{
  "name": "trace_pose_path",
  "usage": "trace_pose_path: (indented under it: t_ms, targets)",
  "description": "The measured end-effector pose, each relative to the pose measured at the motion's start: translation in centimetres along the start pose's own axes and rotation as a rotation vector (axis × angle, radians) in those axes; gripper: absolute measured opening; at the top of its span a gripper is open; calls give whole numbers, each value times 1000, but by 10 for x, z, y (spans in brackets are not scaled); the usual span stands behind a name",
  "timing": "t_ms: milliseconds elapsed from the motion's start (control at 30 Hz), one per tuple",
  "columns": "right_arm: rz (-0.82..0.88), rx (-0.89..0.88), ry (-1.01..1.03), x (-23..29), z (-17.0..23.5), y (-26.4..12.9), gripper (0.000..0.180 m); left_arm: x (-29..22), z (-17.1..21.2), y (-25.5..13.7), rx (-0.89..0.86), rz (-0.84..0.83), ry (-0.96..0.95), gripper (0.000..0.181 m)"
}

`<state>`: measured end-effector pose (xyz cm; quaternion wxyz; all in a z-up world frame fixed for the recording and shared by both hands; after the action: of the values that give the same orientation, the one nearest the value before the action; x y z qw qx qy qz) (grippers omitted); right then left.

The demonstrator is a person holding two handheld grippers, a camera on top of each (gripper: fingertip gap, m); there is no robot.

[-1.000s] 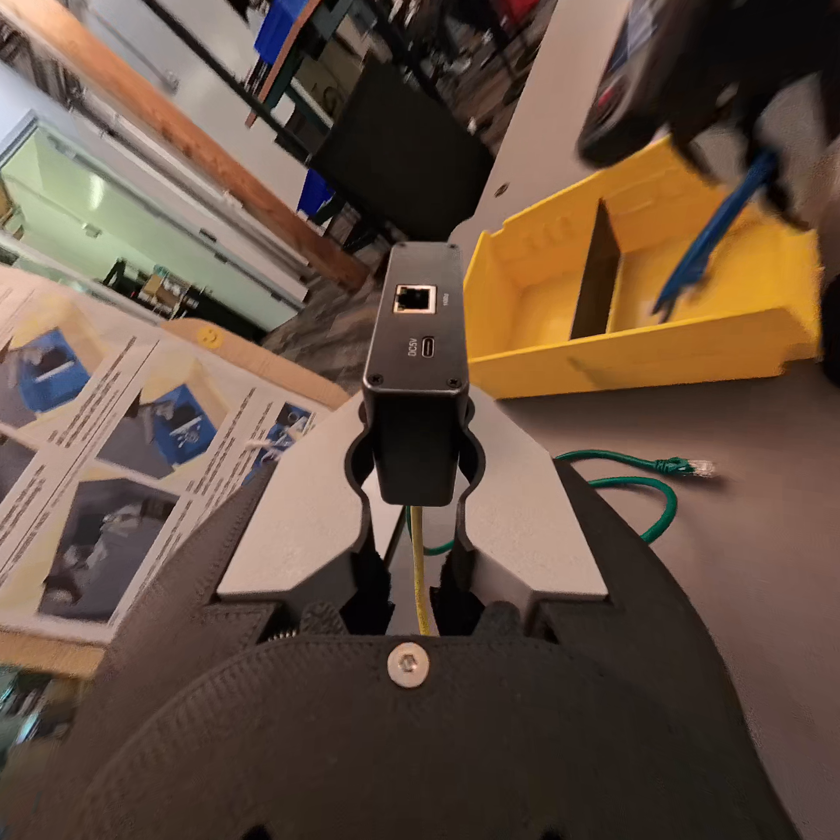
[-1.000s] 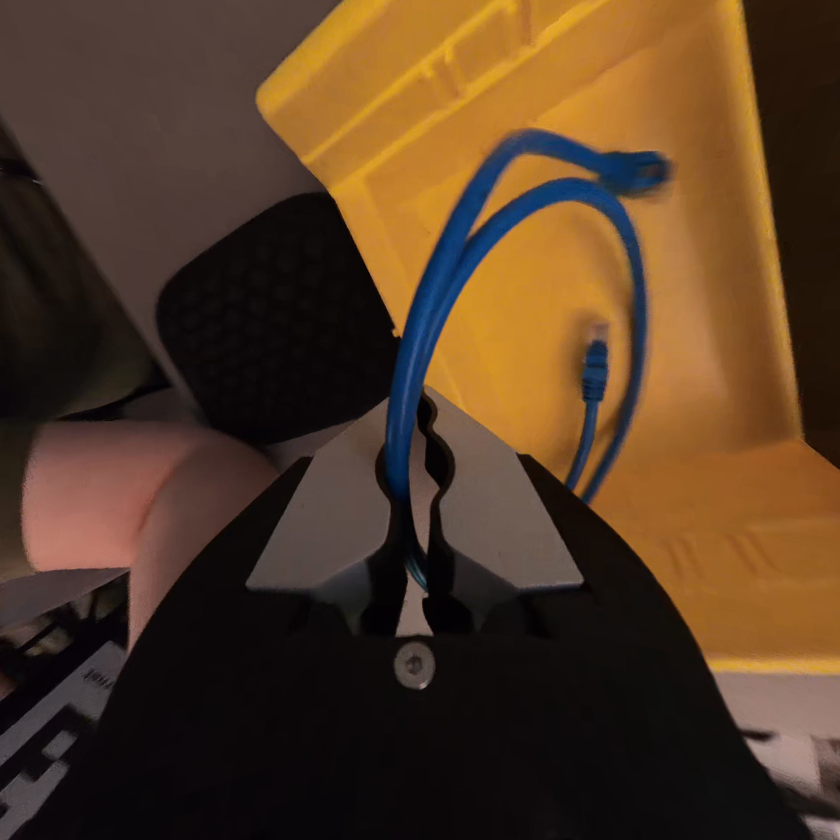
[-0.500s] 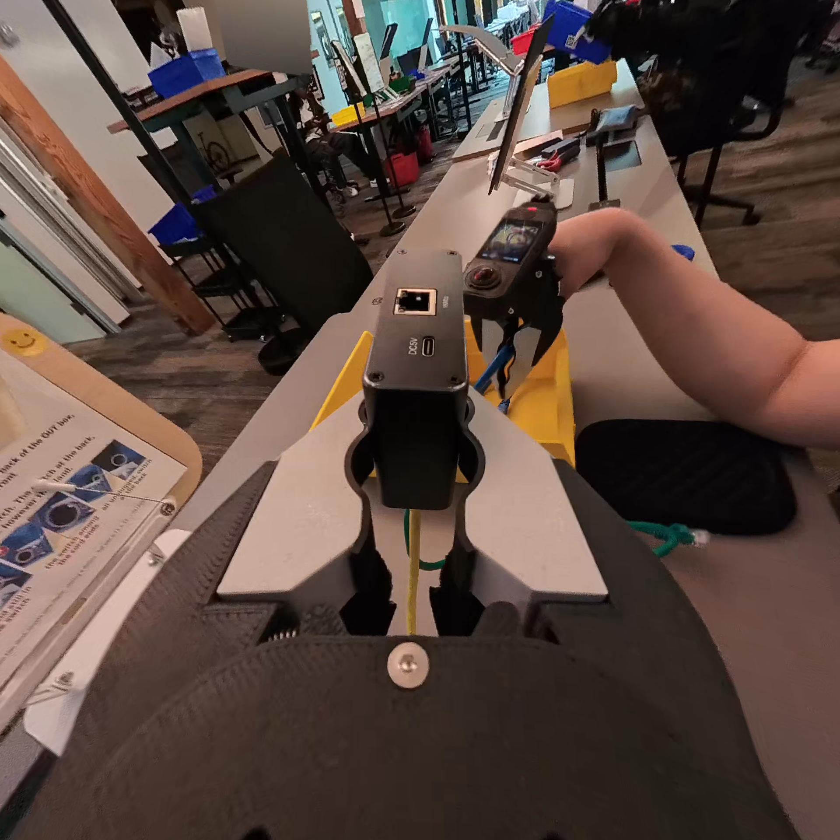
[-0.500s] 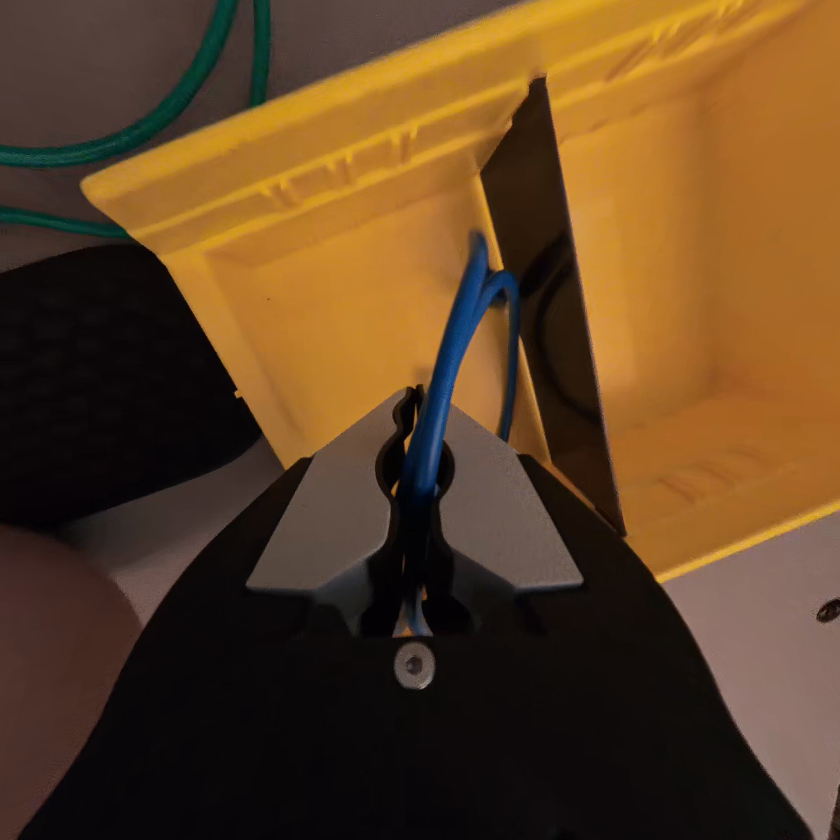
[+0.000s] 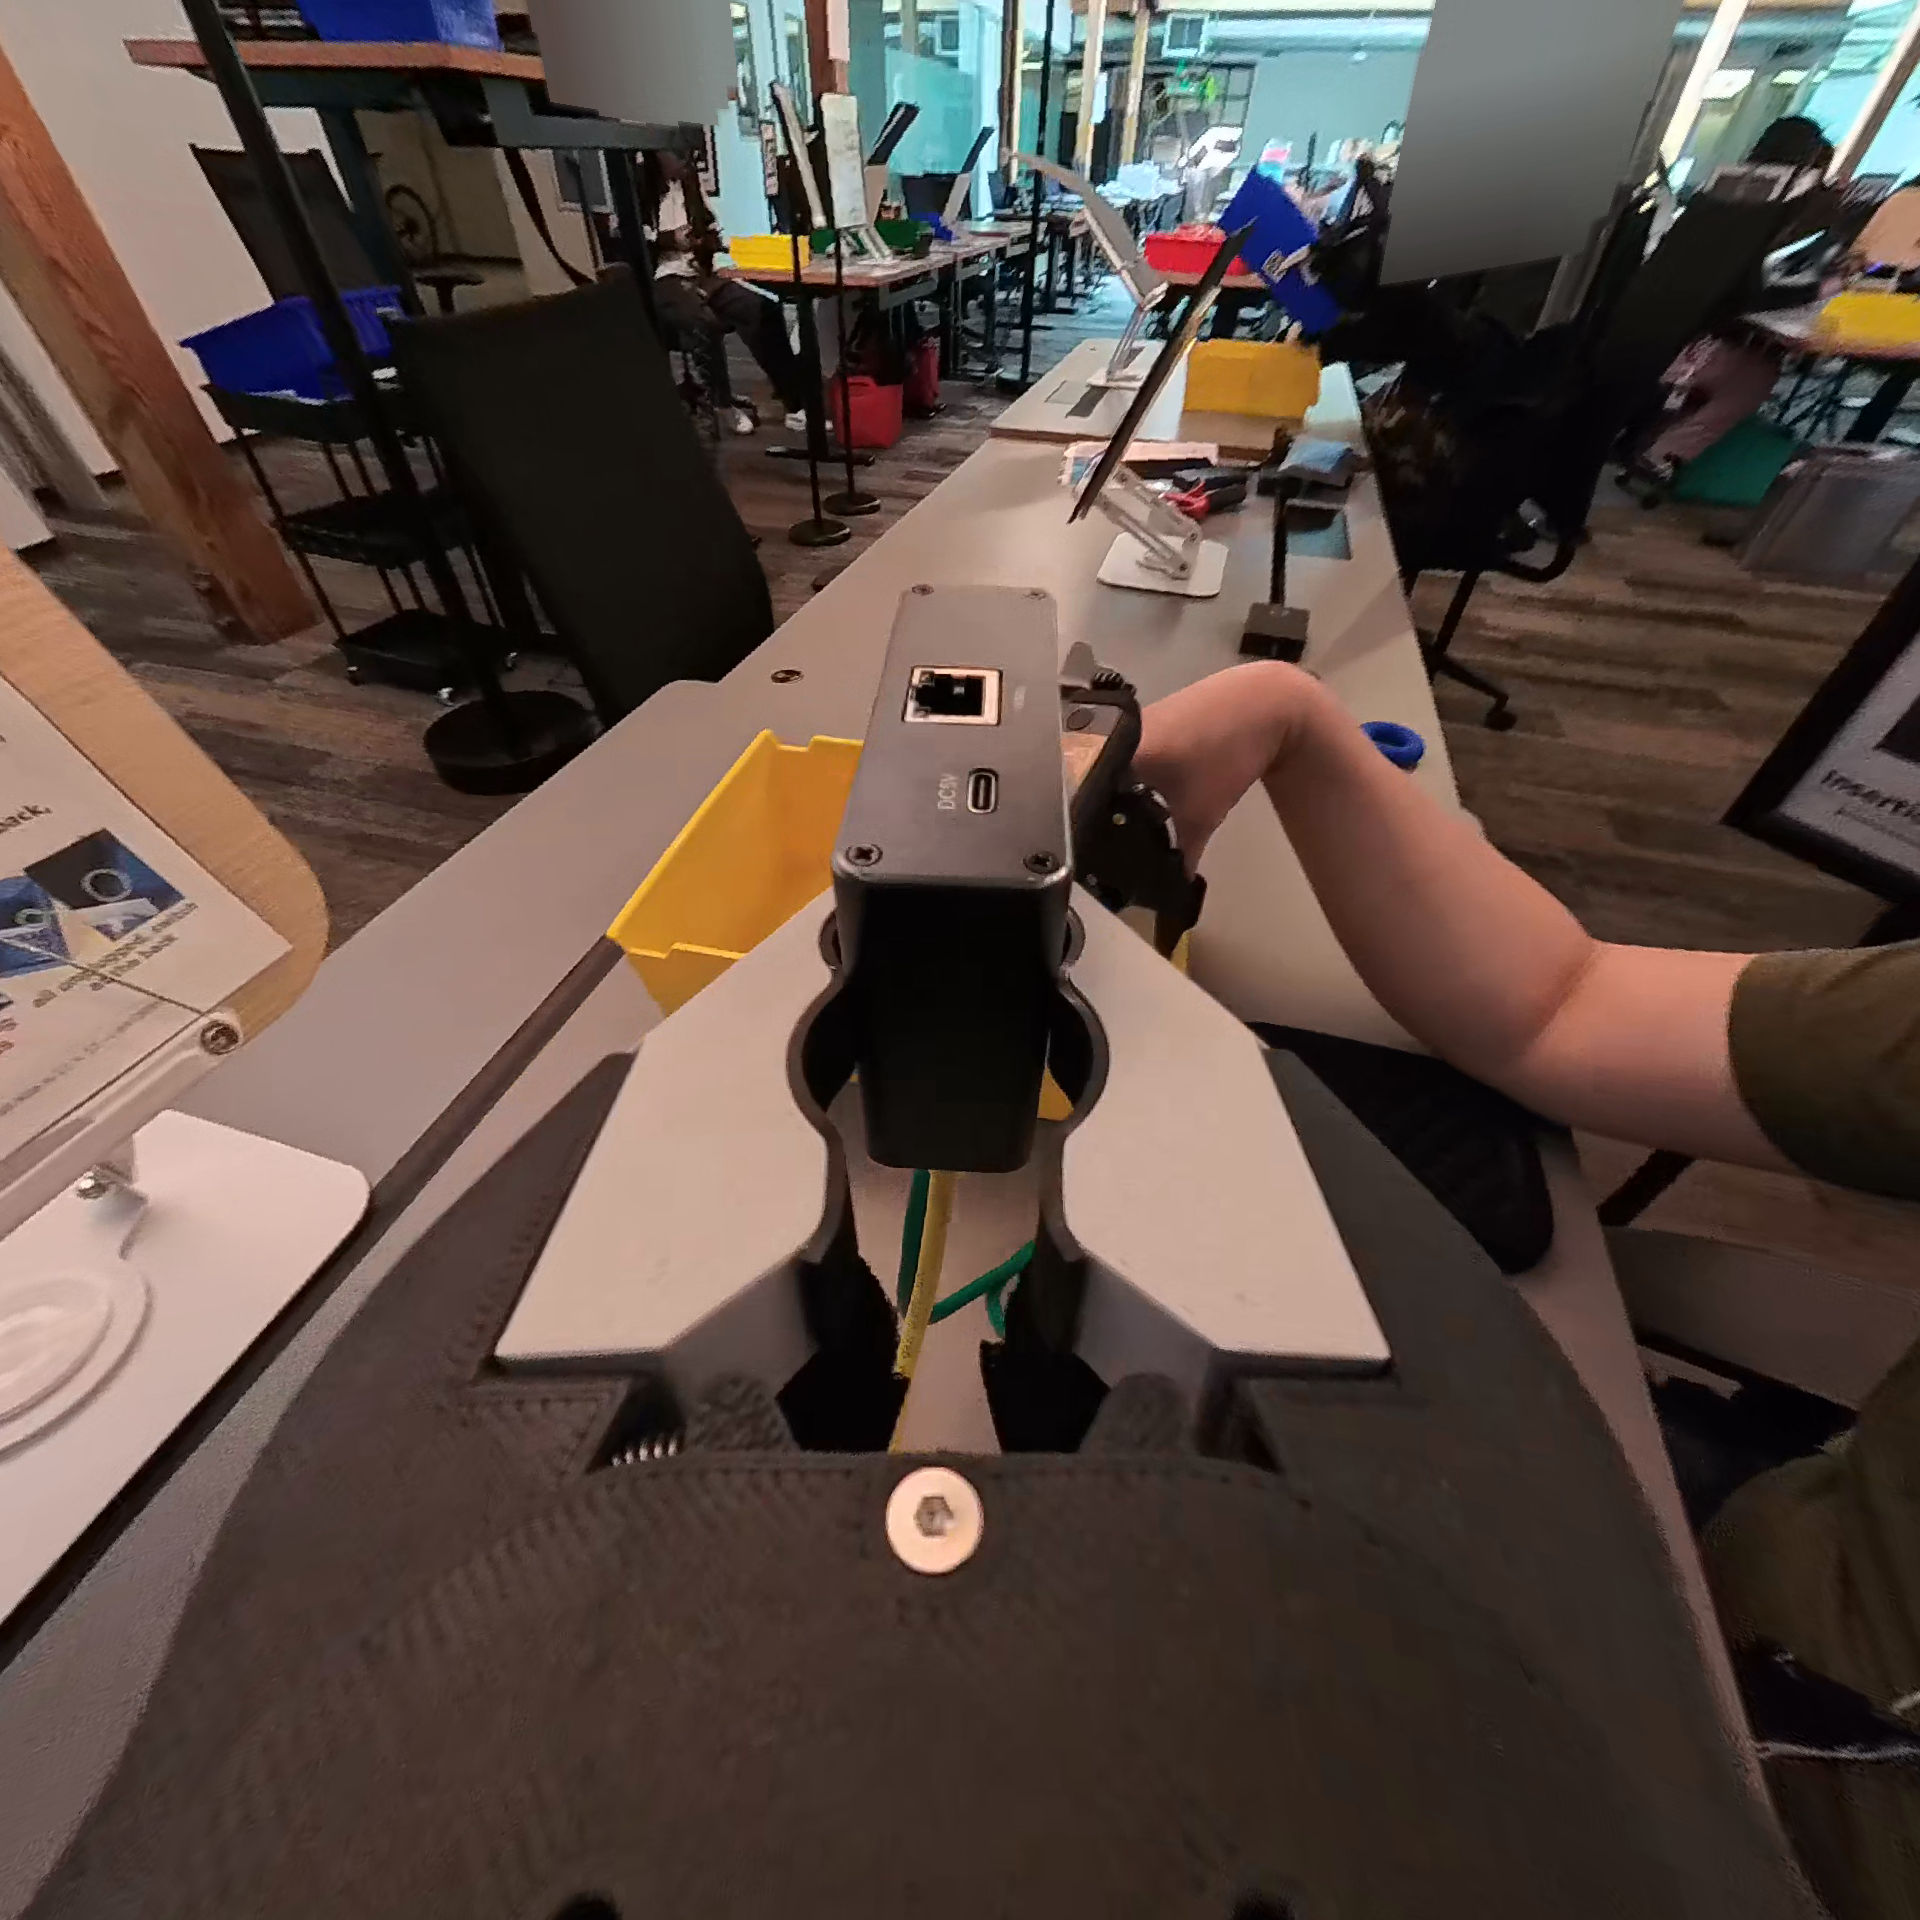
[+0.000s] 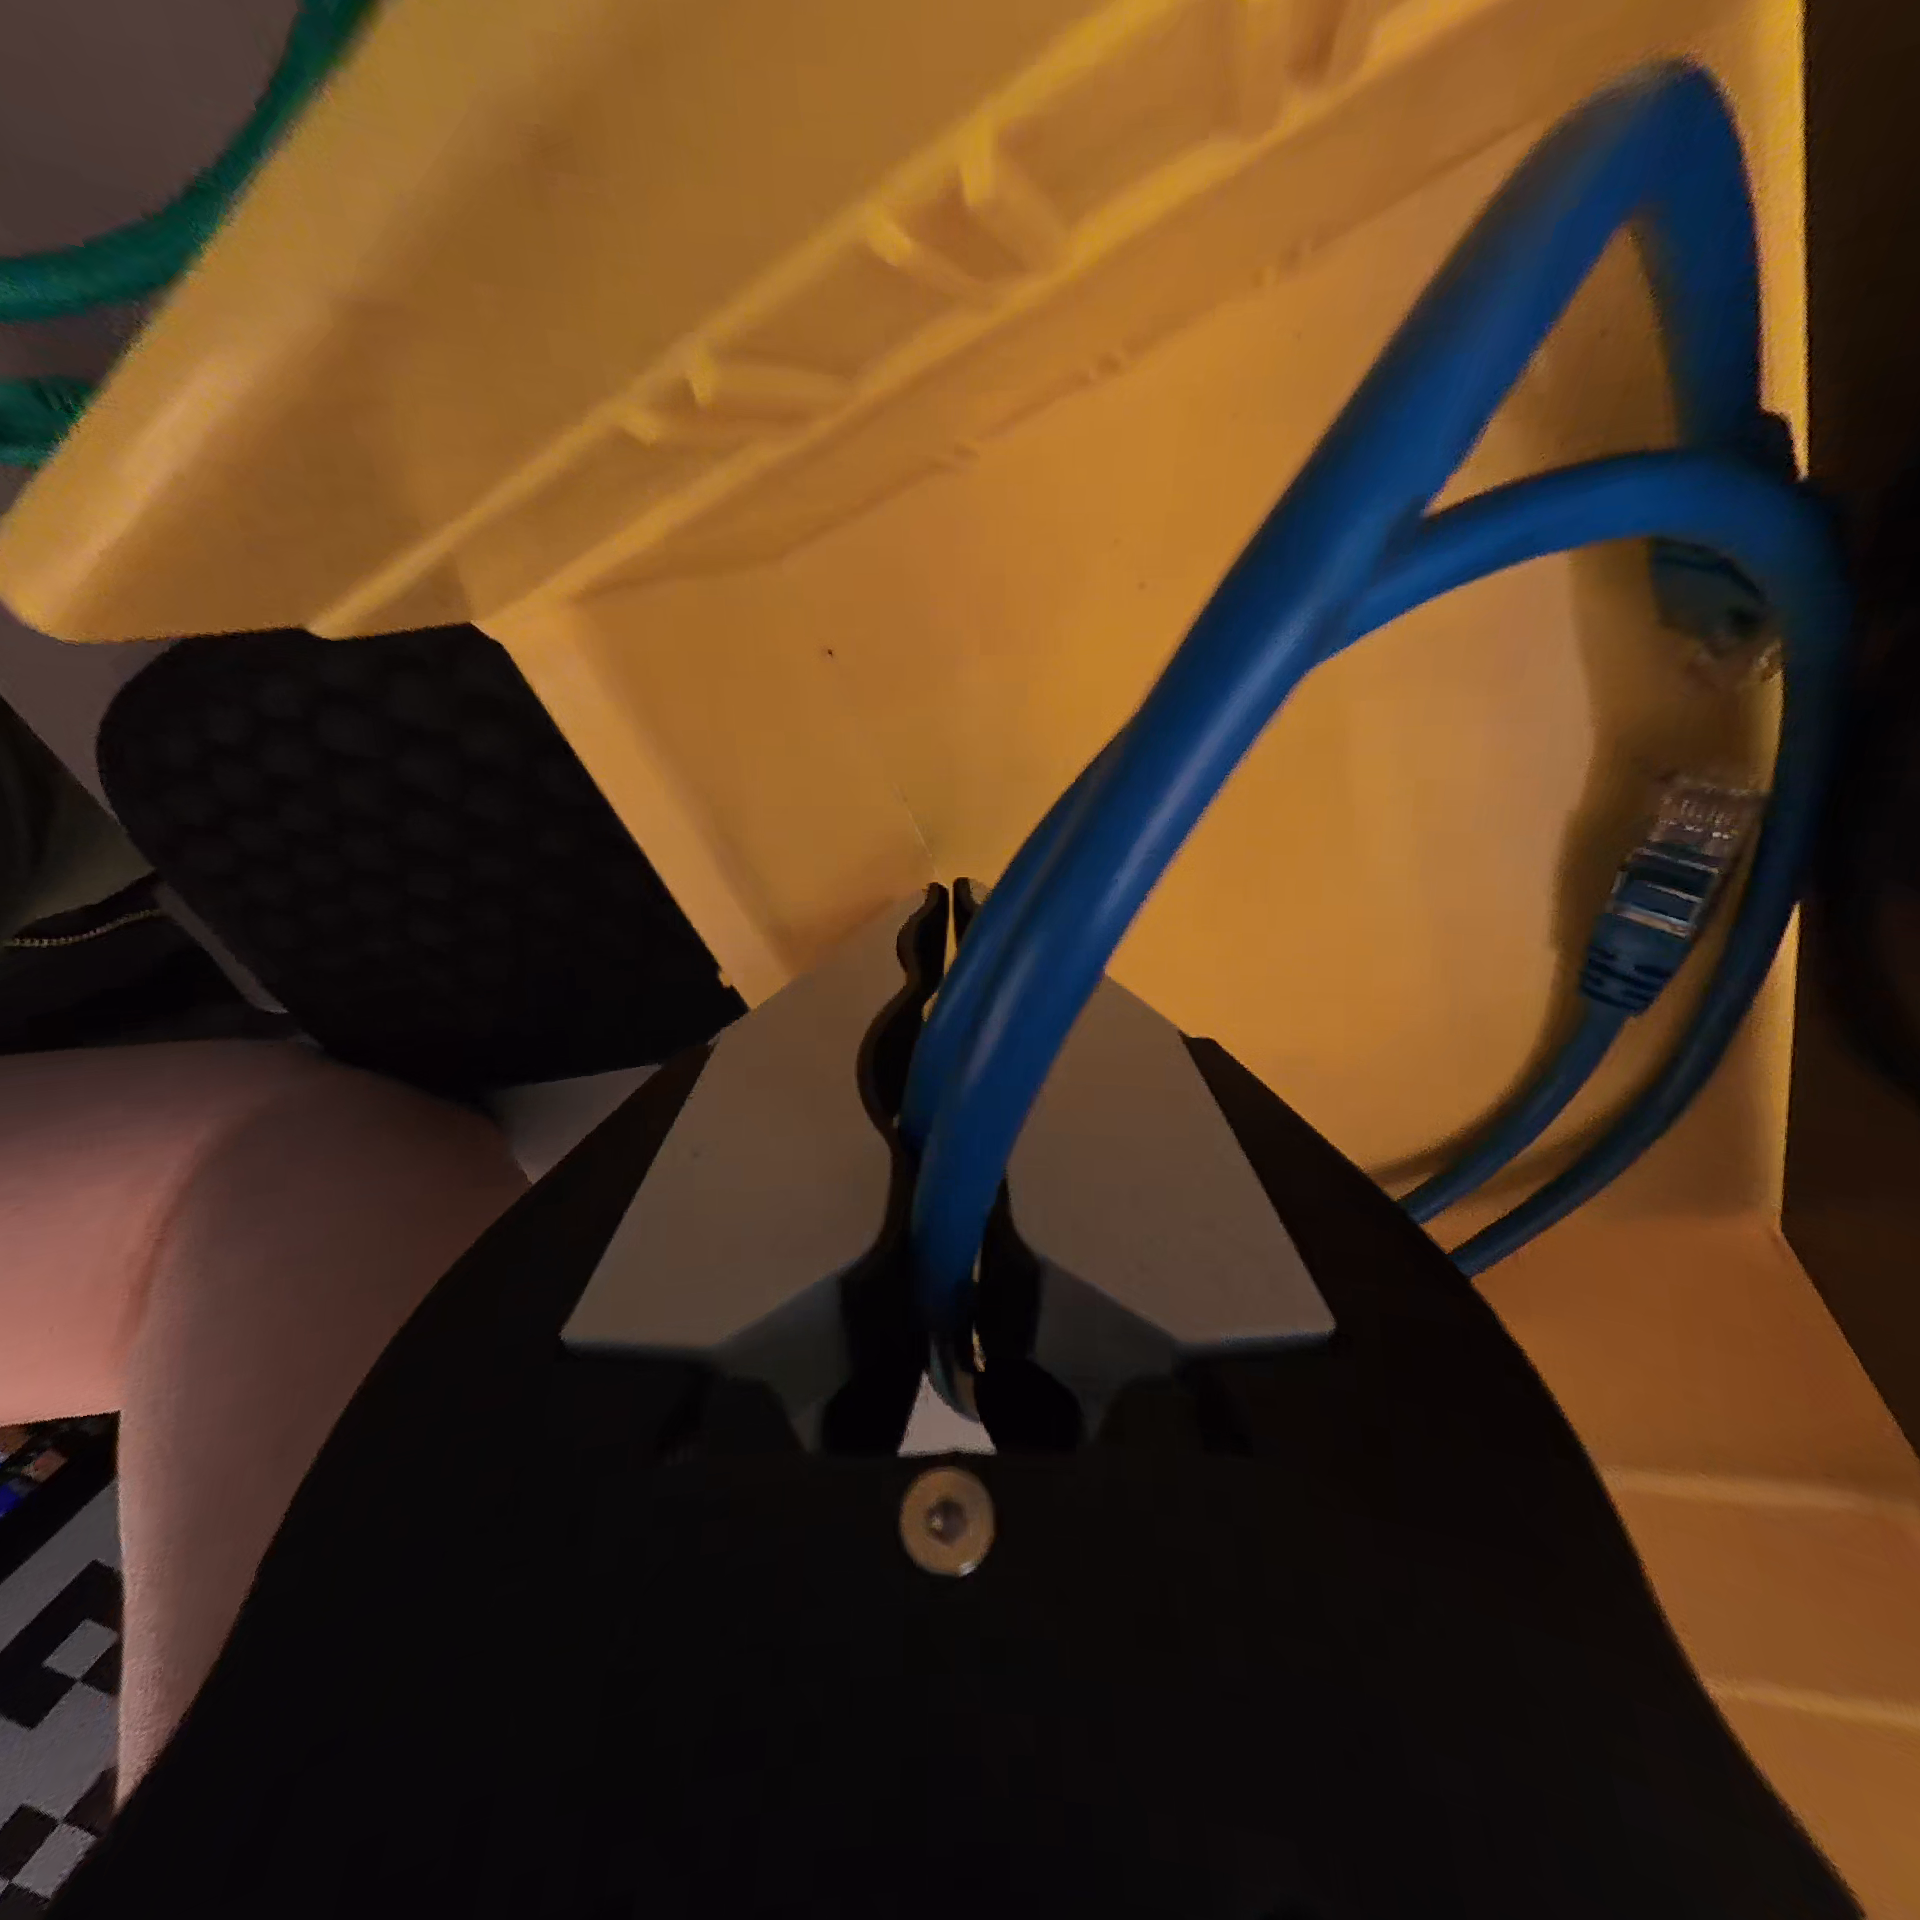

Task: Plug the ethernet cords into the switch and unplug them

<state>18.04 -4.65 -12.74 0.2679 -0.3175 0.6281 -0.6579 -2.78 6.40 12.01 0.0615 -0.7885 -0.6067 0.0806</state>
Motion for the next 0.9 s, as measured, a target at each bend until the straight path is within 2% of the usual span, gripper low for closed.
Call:
trace_pose_path:
  t_ms: [233,400,667,767,900]
  targets:
    - [66,-75,94,-4,-5,-17,28,-2,-3,-13,-32,35,-17,32]
    - [140,-60,134,-6,5,-29,30,-7,-5,-15,-56,95,-5,32]
    - [302,-147,113,2,8,-64,32,-18,-11,-22,-94,172,41,32]
    - [309,-125,113,5,11,-63,32,-24,-15,-24,-112,193,59,32]
    - [237,-76,118,5,9,-51,33,-31,-19,-27,-145,251,56,32]
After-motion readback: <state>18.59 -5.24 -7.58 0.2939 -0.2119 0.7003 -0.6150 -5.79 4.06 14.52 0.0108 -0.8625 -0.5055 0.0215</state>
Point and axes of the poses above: each gripper's, where its closed fingertips meet, y out along the fingers, z out of its underside, x = y × z across the jaws, the point moved 3 cm from there along -y, back along the fingers, and after that the axes turned 11 degrees about z, right-handed, at the moved point
